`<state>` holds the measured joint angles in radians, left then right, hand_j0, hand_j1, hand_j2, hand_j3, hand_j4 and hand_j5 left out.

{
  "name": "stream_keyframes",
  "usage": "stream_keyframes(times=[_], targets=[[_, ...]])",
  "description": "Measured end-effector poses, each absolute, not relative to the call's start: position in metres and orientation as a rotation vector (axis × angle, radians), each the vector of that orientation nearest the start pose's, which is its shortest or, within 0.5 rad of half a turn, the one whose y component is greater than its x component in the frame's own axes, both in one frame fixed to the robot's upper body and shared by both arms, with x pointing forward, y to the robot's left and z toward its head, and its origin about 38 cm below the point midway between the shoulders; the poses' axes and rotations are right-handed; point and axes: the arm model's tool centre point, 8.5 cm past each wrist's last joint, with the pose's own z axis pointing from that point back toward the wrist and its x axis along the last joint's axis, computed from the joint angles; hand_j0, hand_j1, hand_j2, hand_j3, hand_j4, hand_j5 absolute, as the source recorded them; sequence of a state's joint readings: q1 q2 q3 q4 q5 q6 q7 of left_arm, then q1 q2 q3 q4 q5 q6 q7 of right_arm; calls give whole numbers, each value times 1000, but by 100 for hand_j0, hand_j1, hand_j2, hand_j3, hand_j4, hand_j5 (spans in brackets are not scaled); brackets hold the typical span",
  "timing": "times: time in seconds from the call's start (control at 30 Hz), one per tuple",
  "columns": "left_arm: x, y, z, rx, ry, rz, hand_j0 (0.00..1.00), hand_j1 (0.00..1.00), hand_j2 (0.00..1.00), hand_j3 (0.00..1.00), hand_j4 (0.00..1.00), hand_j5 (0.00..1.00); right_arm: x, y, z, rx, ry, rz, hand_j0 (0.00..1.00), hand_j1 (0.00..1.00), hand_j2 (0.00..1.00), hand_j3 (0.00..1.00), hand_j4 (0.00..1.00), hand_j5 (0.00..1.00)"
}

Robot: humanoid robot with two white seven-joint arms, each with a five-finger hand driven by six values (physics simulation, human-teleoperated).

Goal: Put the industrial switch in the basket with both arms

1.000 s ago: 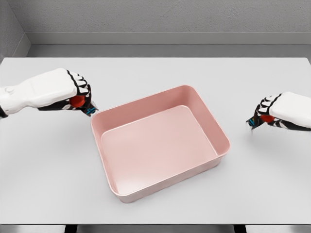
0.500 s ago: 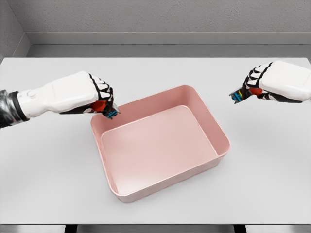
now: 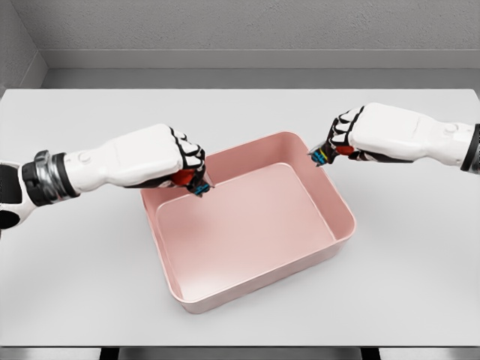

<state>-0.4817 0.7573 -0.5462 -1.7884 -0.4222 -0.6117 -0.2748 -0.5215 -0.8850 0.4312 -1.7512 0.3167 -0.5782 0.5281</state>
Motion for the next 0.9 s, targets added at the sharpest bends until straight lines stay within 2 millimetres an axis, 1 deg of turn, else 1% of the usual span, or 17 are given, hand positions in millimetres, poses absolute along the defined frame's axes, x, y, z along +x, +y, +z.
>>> stream_keyframes(times=[0.17,0.33,0.37,0.53,0.57,0.6,0.63,0.8,0.9], targets=[[369,209,242,-407,2341,2451,12,12,12,12,12,12,390,-262,277,531,2155,-2743,45,45,45,45,45,45],[371,208,242,-449,2292,2462,16,16,16,16,16,16,390,-243,266,446,2154,-2742,45,45,45,45,45,45],[372,208,245,-471,2273,2460,16,16,16,16,16,16,389,-241,264,430,2155,-2745,45,45,45,45,45,45],[375,208,245,-545,2191,2480,17,17,17,17,17,17,388,-229,255,373,2157,-2751,47,47,47,47,47,47],[376,208,244,-557,2175,2485,18,18,18,18,18,18,388,-228,254,366,2158,-2754,59,59,59,59,59,59],[376,208,244,-569,2160,2490,18,18,18,18,18,18,388,-227,253,361,2160,-2755,93,93,93,93,93,93],[376,208,244,-578,2146,2496,19,19,19,19,19,19,388,-226,252,361,2164,-2758,100,100,100,100,100,100],[377,209,238,-639,2052,2526,23,23,23,23,23,23,388,-224,251,355,2170,-2761,100,100,100,100,100,100],[378,205,234,-664,1976,2547,24,24,24,24,24,24,388,-225,250,355,2169,-2762,100,100,100,100,100,100]])
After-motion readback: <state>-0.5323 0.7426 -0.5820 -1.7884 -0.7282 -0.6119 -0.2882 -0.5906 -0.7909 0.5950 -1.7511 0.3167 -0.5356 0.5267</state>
